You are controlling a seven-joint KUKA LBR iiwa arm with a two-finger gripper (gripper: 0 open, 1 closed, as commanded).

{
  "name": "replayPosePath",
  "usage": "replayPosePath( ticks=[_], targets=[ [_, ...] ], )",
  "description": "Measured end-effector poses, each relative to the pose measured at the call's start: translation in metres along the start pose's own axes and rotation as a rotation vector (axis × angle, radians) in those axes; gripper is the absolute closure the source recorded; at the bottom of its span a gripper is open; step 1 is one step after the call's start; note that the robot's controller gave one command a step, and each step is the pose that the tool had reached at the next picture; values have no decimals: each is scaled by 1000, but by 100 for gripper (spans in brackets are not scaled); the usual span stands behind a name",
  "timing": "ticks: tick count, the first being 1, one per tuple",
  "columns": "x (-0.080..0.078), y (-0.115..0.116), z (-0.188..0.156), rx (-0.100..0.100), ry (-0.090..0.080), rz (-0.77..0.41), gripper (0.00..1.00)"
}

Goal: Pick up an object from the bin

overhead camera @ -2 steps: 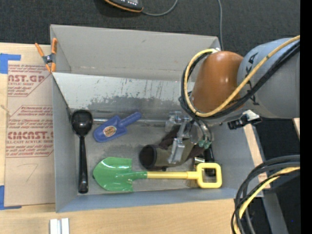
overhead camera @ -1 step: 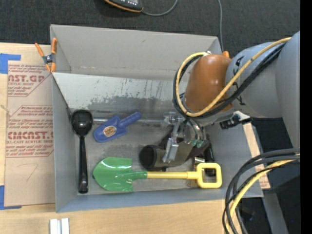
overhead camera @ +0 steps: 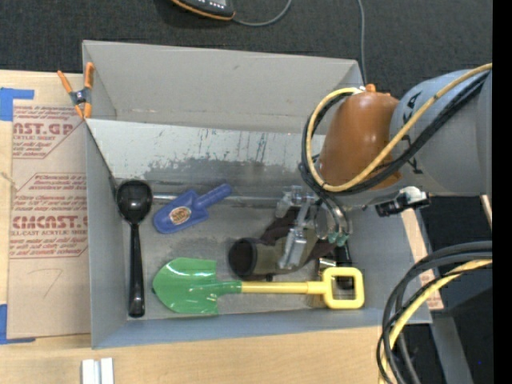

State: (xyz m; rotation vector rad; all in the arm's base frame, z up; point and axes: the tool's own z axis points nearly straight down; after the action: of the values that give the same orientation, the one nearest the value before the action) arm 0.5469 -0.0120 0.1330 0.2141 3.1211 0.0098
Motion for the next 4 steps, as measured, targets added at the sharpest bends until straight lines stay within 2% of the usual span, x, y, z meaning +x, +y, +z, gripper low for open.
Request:
replayPosePath(
  ticks=[1, 2, 4],
  targets=[
    [32, -39, 59, 0, 4, -175, 0],
    [-6, -9, 18, -2, -3, 29, 100],
    [-7, -9, 18, -2, -4, 25, 100]
  ],
)
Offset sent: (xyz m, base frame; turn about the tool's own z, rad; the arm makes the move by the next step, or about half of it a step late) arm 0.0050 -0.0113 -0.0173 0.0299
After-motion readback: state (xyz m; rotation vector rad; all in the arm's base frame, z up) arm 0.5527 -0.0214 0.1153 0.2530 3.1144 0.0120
